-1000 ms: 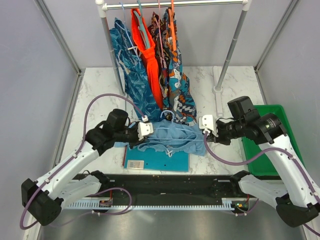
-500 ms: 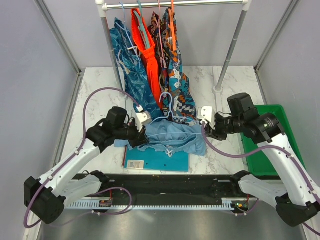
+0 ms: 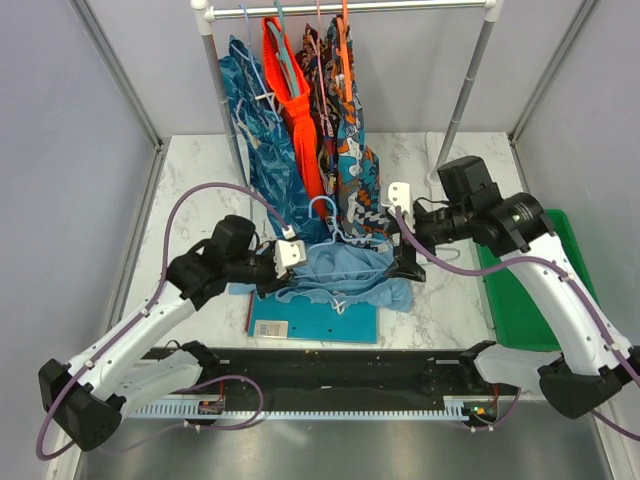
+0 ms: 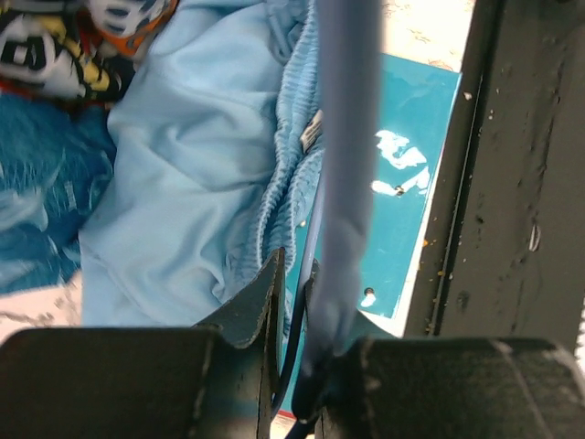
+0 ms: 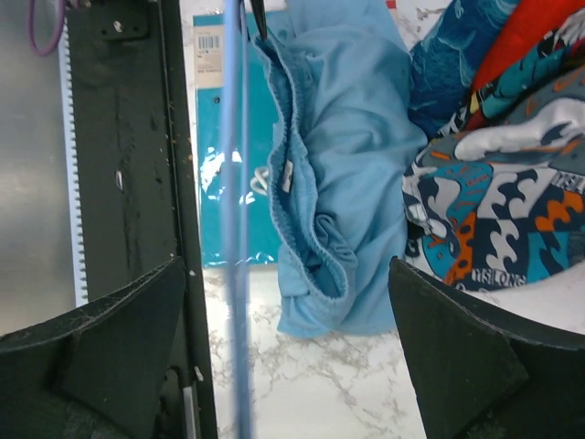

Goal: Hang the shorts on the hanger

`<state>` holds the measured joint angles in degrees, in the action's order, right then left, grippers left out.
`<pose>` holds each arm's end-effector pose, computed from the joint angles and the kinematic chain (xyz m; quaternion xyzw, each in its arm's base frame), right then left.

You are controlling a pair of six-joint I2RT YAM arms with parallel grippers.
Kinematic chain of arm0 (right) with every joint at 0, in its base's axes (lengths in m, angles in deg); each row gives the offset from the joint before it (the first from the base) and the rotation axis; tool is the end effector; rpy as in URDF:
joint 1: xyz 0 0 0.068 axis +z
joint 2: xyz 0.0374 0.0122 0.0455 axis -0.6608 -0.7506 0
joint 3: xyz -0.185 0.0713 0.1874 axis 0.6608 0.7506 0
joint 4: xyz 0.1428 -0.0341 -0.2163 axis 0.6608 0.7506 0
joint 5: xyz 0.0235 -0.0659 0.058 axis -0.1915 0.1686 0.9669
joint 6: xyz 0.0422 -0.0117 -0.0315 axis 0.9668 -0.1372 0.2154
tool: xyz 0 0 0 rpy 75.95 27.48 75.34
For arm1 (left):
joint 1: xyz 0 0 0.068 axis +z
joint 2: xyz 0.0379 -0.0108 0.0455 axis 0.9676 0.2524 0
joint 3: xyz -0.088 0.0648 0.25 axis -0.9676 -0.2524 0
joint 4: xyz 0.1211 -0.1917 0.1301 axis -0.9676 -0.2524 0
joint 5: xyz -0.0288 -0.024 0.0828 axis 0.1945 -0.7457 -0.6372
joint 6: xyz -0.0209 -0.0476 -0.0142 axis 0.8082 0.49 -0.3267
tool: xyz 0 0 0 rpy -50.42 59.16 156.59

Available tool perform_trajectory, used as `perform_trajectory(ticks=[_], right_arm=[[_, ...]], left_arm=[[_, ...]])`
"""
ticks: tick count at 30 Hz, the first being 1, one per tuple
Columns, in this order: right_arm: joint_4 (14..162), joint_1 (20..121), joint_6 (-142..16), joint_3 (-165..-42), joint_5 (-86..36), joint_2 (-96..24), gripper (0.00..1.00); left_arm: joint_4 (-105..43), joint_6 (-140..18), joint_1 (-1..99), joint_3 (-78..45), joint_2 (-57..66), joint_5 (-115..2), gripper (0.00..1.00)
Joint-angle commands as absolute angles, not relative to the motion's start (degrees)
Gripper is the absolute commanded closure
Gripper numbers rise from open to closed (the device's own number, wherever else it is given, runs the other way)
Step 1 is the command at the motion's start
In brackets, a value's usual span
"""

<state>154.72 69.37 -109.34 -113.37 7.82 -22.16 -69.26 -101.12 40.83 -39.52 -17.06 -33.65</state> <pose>0.1646 0.1136 0.4154 -0.5890 0.6634 0.2871 0.3614 0.1487 -0.1248 0.2964 0.5553 0.6883 -0.2651 0.3842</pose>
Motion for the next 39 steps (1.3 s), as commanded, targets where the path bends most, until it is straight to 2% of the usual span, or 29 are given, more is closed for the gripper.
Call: perform_trajectory(ticks=[1,5,8,12,19,22,25,26,28,31,32,37,38,39], right_arm=[[152.2,71.0,-104.1,-117.2,10.3,-25.7,0.02],[155.8,71.2,-107.9,-118.0,5.7,-26.2,0.02],[156.4,71.2,-109.2,-117.9,9.9,-24.9,0.02],[153.4,72.6,-103.5,-119.7,14.3,-26.1,0.03],[146.7,76.0,-95.4,-121.6,14.4,-30.1,0.09],[146.4,77.3,-96.1,-121.1,13.3,-31.5,0.16],[146.0,79.7,-97.2,-120.8,11.3,-32.7,0.33],[145.9,80.0,-97.1,-120.8,10.8,-32.9,0.44],[145.6,80.6,-97.2,-121.4,10.3,-33.5,0.54],[144.5,80.9,-96.6,-121.7,9.0,-33.8,0.81],[144.0,80.9,-96.4,-121.6,7.4,-33.8,0.98],[140.9,80.9,-99.3,-117.1,2.8,-30.7,1.00],[140.7,80.9,-99.8,-116.0,2.8,-29.9,1.00],[141.1,80.9,-100.5,-115.0,3.2,-29.1,1.00]], left_arm=[[-69.9,-110.3,37.9,-36.9,-16.4,-34.9,0.98],[-69.9,-109.5,37.9,-37.5,-17.4,-35.1,0.98],[-69.9,-109.9,37.9,-38.4,-16.8,-35.5,0.98],[-70.6,-110.6,37.4,-36.9,-13.6,-35.9,0.98],[-71.8,-111.6,35.8,-33.7,-9.4,-37.3,0.98],[-71.8,-111.3,35.3,-32.6,-8.3,-37.8,0.98],[-72.0,-110.6,34.9,-31.6,-7.1,-38.1,0.98],[-72.0,-110.5,34.8,-31.5,-7.0,-38.1,0.98],[-72.1,-110.0,34.3,-31.4,-6.5,-39.2,0.98],[-73.0,-110.0,34.0,-32.2,-6.5,-39.7,0.98],[-73.3,-110.0,34.0,-32.5,-6.7,-39.3,0.98],[-75.0,-106.3,34.2,-32.5,-7.2,-37.5,0.96],[-75.2,-105.3,34.2,-32.4,-7.4,-37.1,0.74],[-75.6,-103.8,34.6,-31.8,-8.4,-36.3,0.59]])
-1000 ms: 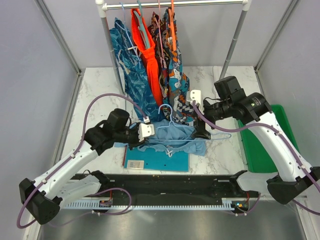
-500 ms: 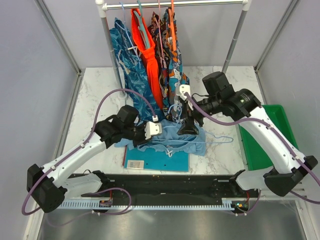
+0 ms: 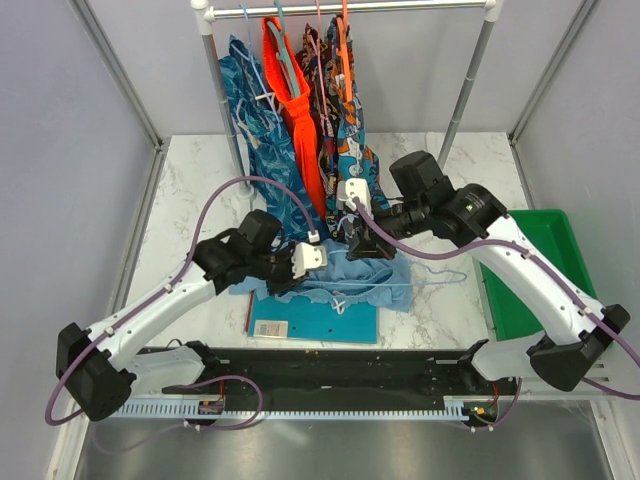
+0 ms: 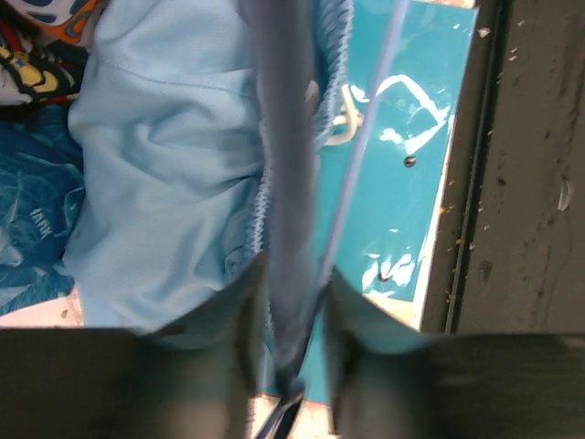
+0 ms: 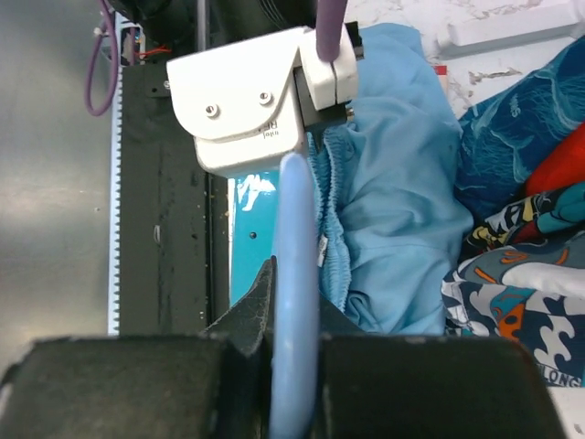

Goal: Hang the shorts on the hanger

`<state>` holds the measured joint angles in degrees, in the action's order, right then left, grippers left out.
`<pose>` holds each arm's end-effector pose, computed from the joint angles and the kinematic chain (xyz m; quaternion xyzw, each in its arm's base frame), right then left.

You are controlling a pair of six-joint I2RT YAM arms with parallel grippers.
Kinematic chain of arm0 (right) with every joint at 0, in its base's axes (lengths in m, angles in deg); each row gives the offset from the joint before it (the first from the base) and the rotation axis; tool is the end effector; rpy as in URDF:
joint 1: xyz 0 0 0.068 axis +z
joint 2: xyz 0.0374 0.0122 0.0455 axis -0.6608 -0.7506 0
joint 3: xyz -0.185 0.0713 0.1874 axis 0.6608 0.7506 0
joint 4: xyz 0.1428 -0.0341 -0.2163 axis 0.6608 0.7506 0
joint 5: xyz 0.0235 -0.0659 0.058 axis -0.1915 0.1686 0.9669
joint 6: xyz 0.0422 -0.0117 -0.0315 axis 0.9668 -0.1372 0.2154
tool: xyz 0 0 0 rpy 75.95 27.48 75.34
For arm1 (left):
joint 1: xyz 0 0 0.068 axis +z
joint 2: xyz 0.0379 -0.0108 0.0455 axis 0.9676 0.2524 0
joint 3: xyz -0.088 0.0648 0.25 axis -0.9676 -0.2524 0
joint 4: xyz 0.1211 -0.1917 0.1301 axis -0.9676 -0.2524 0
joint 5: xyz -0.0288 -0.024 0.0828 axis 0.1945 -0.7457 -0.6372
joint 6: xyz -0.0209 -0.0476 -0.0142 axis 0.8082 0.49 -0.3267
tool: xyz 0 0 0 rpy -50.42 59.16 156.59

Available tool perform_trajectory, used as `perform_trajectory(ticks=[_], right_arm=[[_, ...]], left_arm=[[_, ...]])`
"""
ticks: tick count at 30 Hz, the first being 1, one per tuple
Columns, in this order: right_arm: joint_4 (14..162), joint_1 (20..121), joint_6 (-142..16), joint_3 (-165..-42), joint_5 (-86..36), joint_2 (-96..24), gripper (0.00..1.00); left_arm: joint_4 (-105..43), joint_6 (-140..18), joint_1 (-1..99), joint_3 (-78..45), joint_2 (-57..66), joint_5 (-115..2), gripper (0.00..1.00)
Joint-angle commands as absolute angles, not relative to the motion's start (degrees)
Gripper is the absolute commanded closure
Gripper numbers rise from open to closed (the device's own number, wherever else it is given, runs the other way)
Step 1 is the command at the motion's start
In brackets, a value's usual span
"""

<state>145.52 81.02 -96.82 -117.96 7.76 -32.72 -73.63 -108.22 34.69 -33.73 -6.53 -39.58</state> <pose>0.1871 0.1849 0.4108 -0.5861 0.6550 0.3551 0.3183 0.1618 -0.1592 0.2874 0.6272 0.6745 -0.2200 0.3214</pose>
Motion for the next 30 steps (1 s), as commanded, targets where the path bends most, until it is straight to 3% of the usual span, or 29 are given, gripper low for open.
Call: perform_trajectory(ticks=[1,2,3,5,11,19,30], right_arm=[[141.9,80.9,-101.8,-114.7,3.5,-29.0,1.00],[143.1,80.9,-102.3,-114.5,3.5,-28.8,1.00],[143.6,80.9,-102.5,-114.2,3.1,-28.3,1.00],[145.8,80.8,-103.9,-114.0,3.1,-27.6,1.00],[150.9,80.8,-108.4,-112.2,2.8,-23.6,1.00],[148.9,81.3,-109.7,-108.5,-0.1,-22.7,1.00],[148.1,84.2,-113.7,-108.5,-2.6,-27.1,1.00]], left_arm=[[-75.5,-102.9,35.0,-31.5,-9.0,-34.8,0.48],[-74.9,-101.2,35.7,-31.0,-9.8,-33.8,0.33],[-74.3,-100.2,37.6,-30.7,-11.7,-32.8,0.26],[-72.5,-98.4,40.1,-30.2,-13.5,-30.7,0.19],[-74.8,-102.5,50.0,-34.6,-17.6,-30.0,0.22],[-74.4,-103.2,50.2,-39.3,-14.1,-37.0,0.36],[-70.1,-99.1,49.3,-43.7,-9.5,-40.4,0.42]])
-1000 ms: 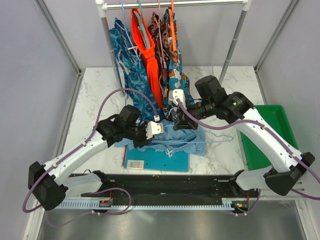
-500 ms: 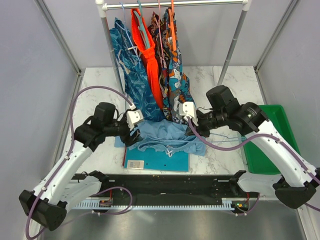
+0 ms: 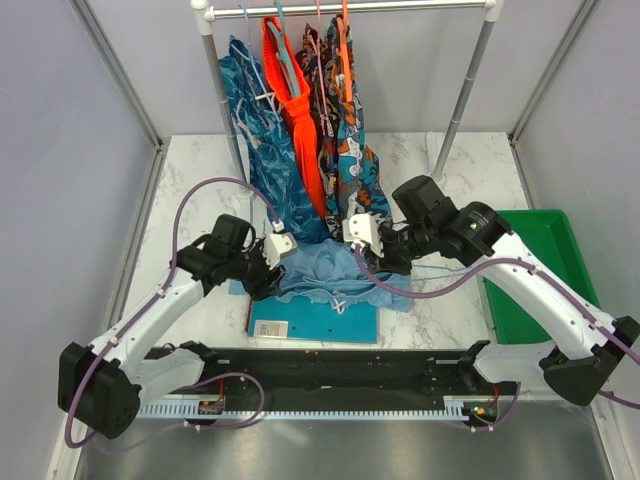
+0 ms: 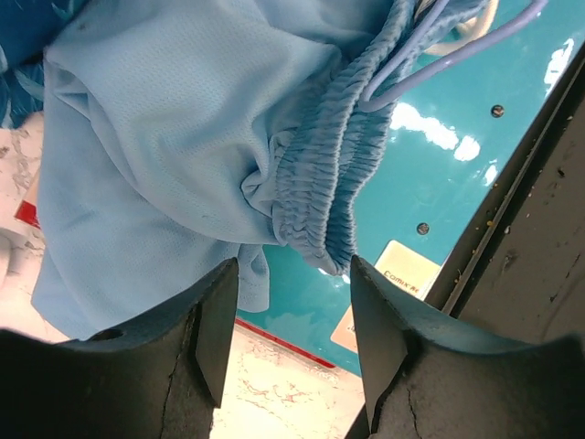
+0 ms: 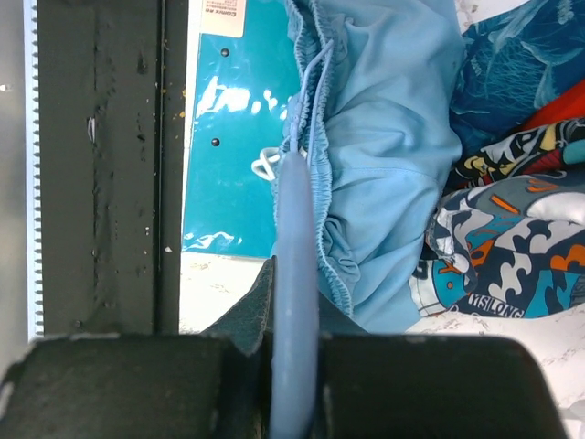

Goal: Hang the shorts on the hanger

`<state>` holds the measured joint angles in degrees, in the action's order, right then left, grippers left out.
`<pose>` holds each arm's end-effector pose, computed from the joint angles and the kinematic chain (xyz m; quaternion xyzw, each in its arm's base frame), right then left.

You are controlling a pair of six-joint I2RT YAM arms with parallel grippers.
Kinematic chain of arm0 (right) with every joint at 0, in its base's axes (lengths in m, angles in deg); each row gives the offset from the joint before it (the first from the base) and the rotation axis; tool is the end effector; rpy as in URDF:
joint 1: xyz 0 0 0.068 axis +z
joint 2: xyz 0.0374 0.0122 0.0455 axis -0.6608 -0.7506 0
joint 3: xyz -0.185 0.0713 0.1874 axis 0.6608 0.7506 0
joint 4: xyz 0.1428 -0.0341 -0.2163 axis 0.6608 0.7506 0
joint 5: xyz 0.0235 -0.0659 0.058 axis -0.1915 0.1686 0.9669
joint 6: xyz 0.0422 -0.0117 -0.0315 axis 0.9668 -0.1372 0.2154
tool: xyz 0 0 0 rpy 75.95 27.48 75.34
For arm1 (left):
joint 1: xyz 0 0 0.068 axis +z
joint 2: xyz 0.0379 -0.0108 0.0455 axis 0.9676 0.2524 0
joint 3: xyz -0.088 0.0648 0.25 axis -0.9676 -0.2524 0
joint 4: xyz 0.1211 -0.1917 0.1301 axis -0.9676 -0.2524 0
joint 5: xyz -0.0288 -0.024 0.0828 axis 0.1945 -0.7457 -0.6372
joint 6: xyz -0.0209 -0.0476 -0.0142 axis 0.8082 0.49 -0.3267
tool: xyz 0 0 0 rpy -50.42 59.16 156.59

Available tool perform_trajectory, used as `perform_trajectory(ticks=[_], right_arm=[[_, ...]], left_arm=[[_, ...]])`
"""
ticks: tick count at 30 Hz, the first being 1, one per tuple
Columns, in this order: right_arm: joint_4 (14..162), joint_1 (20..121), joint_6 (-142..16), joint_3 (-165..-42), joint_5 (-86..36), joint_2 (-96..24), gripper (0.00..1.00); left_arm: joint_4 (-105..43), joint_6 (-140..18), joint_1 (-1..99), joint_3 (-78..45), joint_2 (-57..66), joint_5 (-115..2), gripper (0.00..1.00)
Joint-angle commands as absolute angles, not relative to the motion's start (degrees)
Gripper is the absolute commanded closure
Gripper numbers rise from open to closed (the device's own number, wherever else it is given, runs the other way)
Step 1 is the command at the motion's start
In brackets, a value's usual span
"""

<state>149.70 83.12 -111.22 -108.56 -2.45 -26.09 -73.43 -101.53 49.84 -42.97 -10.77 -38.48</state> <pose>0.1602 0.1669 0.3807 -0.6691 0.6291 0.2457 0.3101 0.1758 -0.1016 0.2513 0.4879 0.7935 -0.2088 0.2978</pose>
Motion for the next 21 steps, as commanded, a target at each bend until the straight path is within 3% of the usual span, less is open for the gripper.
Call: perform_trajectory(ticks=[1,9,11,15,16,19,21], right_arm=[[148.2,84.4,-114.0,-108.4,-2.6,-27.3,1.00],[149.1,85.9,-115.7,-108.1,-3.5,-28.3,1.00],[149.0,86.3,-116.1,-108.0,-4.0,-28.5,1.00],[148.6,86.4,-116.9,-107.6,-5.3,-30.0,1.00],[148.5,86.5,-117.7,-107.6,-5.3,-30.3,1.00],[148.6,86.5,-119.6,-107.8,-4.8,-31.0,1.00],[148.8,86.6,-120.2,-108.5,-5.1,-31.8,1.00]], left_arm=[[-69.6,-98.9,49.0,-44.2,-9.3,-40.9,0.42],[-65.6,-96.7,47.6,-44.7,-6.1,-43.4,0.44],[-65.4,-96.8,47.1,-44.6,-5.3,-43.4,0.50],[-65.5,-97.4,46.5,-44.5,-5.5,-41.5,0.71],[-65.7,-97.8,46.4,-44.6,-5.8,-41.0,0.81],[-66.3,-98.8,46.3,-44.9,-7.2,-39.2,0.98],[-66.9,-99.6,46.2,-44.9,-8.8,-38.3,0.98]])
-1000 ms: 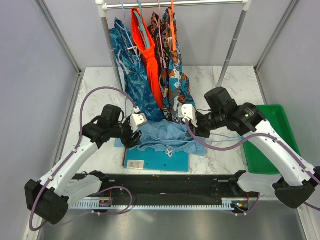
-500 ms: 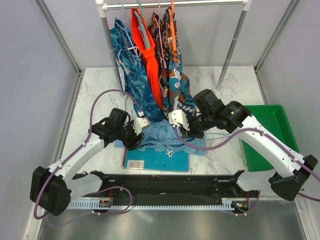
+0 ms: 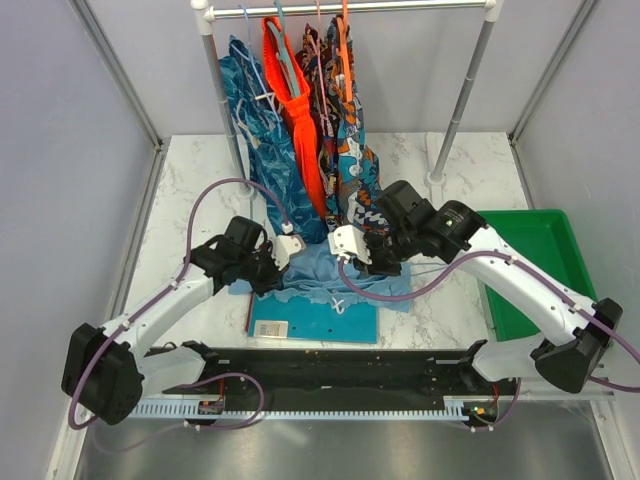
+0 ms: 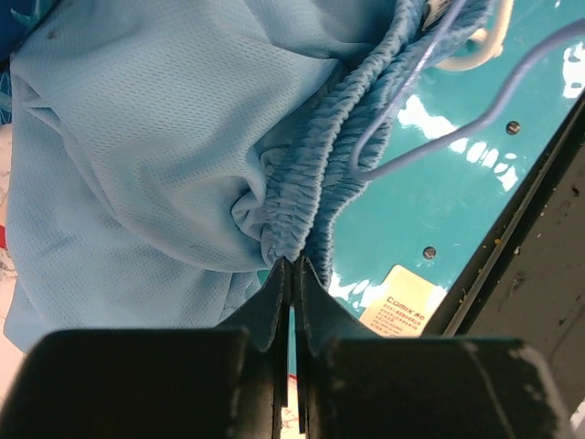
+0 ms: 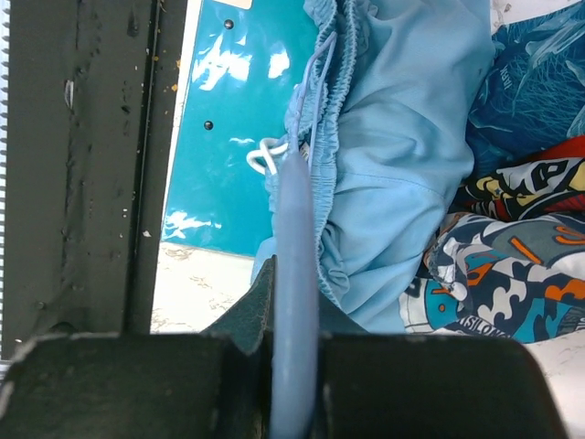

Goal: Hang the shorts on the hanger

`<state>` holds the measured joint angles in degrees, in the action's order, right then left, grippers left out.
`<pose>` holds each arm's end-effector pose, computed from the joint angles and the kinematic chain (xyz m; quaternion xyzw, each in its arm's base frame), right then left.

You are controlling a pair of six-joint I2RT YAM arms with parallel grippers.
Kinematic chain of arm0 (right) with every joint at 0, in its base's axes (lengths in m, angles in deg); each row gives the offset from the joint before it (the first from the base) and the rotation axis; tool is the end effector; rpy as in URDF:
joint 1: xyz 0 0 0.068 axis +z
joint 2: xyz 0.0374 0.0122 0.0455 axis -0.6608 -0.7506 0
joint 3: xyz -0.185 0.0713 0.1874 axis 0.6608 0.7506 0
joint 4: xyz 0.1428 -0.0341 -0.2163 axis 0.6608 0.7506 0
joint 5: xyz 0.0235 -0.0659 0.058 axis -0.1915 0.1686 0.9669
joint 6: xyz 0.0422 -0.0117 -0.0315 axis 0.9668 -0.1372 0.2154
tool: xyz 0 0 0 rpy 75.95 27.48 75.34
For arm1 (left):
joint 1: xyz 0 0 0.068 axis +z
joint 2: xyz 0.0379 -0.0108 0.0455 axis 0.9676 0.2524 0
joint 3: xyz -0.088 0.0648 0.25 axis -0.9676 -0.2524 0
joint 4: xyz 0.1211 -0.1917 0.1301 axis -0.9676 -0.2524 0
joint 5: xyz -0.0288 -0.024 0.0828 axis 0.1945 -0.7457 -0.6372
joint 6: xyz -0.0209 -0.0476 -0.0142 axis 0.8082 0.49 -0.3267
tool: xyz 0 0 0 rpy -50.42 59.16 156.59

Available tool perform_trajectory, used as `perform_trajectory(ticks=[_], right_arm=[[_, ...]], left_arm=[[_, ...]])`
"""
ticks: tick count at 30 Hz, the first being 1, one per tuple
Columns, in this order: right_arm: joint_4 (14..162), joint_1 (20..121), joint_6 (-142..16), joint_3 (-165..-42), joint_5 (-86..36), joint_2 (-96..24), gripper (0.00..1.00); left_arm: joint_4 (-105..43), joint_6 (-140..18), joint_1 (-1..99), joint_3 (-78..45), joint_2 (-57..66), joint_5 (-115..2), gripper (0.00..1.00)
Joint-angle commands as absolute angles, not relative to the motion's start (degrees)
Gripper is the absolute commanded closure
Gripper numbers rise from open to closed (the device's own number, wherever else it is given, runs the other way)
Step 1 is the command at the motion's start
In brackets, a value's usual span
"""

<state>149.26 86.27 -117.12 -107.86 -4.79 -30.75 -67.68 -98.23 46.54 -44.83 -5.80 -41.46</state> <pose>0.1673 0.1901 0.3590 -0.7179 0.5981 0.2234 0.2774 0.1852 -0.1181 0.2300 0.4832 0.8050 -0.2017 0.2787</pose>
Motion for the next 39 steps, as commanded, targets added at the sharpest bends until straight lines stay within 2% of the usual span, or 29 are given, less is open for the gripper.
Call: perform_trajectory(ticks=[1,10,22,35,38,39], right_arm=[[148.8,86.6,-120.4,-108.9,-5.2,-32.1,1.00],[150.2,87.0,-122.3,-114.0,-4.0,-35.2,1.00],[143.8,89.8,-117.2,-116.0,-2.5,-38.2,1.00],[126.4,89.9,-111.2,-103.7,-0.6,-34.6,1.00],[122.4,89.7,-110.6,-99.9,-2.4,-33.6,1.00],[121.3,89.7,-110.5,-98.7,-2.7,-33.2,1.00]], left_arm=[[-67.1,-100.4,46.2,-45.1,-9.4,-37.9,0.98],[-68.6,-101.9,45.8,-43.1,-12.1,-36.4,0.98],[-71.0,-98.2,45.4,-37.7,-11.2,-32.5,0.98],[-70.5,-94.1,45.5,-35.8,-10.9,-28.8,0.98],[-72.7,-96.7,46.3,-36.0,-12.0,-28.9,0.67],[-74.0,-98.2,46.9,-36.0,-12.5,-28.7,0.48]])
